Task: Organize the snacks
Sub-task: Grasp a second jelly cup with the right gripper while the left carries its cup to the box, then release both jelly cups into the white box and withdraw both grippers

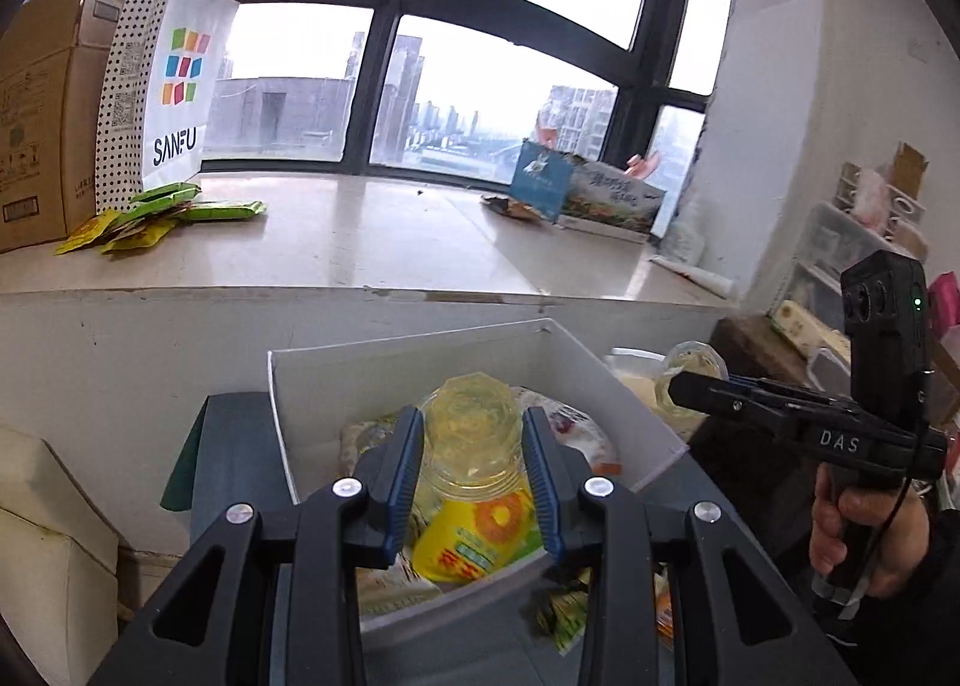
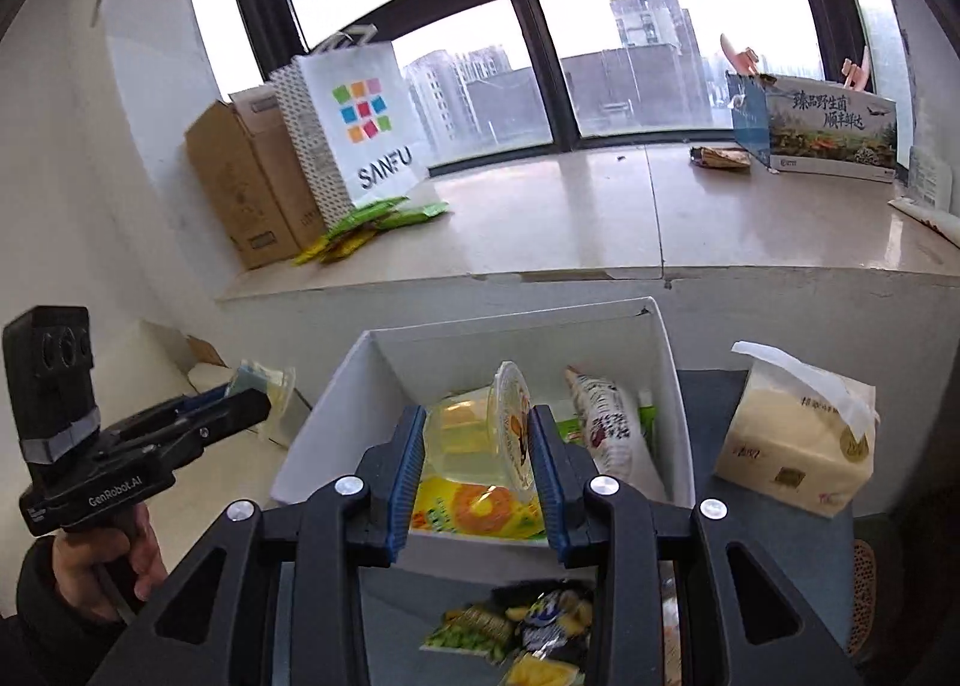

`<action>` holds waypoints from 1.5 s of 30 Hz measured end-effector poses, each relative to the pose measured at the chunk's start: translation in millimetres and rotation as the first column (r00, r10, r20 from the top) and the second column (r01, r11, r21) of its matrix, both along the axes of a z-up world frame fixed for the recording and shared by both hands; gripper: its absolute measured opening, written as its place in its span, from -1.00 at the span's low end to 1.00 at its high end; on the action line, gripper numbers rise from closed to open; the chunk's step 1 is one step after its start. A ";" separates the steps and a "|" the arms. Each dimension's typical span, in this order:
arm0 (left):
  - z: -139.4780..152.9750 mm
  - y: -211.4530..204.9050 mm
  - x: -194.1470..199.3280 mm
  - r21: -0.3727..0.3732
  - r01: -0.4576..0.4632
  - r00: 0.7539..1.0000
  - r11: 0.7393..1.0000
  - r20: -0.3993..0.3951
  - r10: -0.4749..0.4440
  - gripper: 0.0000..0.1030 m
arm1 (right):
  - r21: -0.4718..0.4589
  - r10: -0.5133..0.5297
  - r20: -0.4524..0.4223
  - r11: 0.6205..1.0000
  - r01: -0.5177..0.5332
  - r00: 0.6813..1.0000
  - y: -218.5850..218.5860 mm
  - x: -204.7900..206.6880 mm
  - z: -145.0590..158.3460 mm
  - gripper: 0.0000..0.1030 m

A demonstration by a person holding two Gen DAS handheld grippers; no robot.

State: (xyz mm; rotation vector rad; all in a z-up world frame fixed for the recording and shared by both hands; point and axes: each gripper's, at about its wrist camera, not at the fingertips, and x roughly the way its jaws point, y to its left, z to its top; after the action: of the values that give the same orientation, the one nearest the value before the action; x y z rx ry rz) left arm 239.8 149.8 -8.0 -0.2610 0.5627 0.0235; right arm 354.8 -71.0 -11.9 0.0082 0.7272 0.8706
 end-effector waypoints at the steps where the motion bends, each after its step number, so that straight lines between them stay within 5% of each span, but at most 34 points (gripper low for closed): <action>1: -3.2 3.0 10.2 0.004 -0.004 1.000 1.000 -0.015 0.004 -0.27 | -0.009 -0.001 -0.013 1.000 0.001 1.000 4.0 6.9 -5.0 -0.27; 6: -17.0 14.5 45.3 0.048 -0.067 0.995 0.997 -0.066 0.070 -0.25 | -0.046 -0.016 -0.060 0.999 0.013 0.998 19.0 36.1 -23.6 -0.27; 7: -19.9 18.7 49.3 0.054 -0.097 0.992 0.994 -0.080 0.101 -0.04 | -0.042 -0.012 -0.074 0.999 0.009 0.997 21.6 41.0 -26.2 -0.25; 8: -23.2 23.0 55.2 0.061 -0.123 0.986 0.990 -0.104 0.129 0.53 | -0.042 -0.015 -0.083 0.999 0.011 0.996 23.3 43.9 -27.7 -0.10; 9: -25.6 26.2 58.4 0.062 -0.139 0.981 0.988 -0.124 0.146 0.86 | -0.046 -0.022 -0.086 0.999 0.018 0.996 24.3 46.2 -28.4 0.17; 10: -27.1 28.5 58.6 0.053 -0.142 0.981 0.988 -0.127 0.148 1.00 | -0.050 -0.033 -0.092 0.998 0.028 0.995 24.3 47.2 -28.5 0.89; 11: -27.1 30.0 57.2 0.045 -0.142 0.982 0.989 -0.120 0.147 1.00 | -0.044 -0.046 -0.091 0.998 0.042 0.995 22.1 47.1 -27.8 1.00; 21: -11.1 8.1 19.2 0.078 -0.108 0.990 0.991 -0.080 0.114 1.00 | 0.003 -0.050 0.045 0.999 0.050 0.998 -2.4 -0.5 -0.1 1.00; 31: 28.5 -40.5 -78.8 0.090 -0.007 0.998 0.996 0.068 0.001 1.00 | 0.021 -0.005 0.220 1.000 0.000 0.975 -59.0 -104.5 24.7 1.00; 45: -4.7 -113.3 -173.7 0.057 0.084 0.996 0.995 0.017 -0.085 1.00 | -0.093 -0.020 0.259 0.995 0.046 0.966 -114.9 -213.0 -16.1 1.00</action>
State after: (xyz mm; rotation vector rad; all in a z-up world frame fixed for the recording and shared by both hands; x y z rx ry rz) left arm 66.1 36.5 -12.7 -0.1821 0.5529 -0.0446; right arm 141.7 -185.9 -28.0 -0.1775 0.5225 0.7856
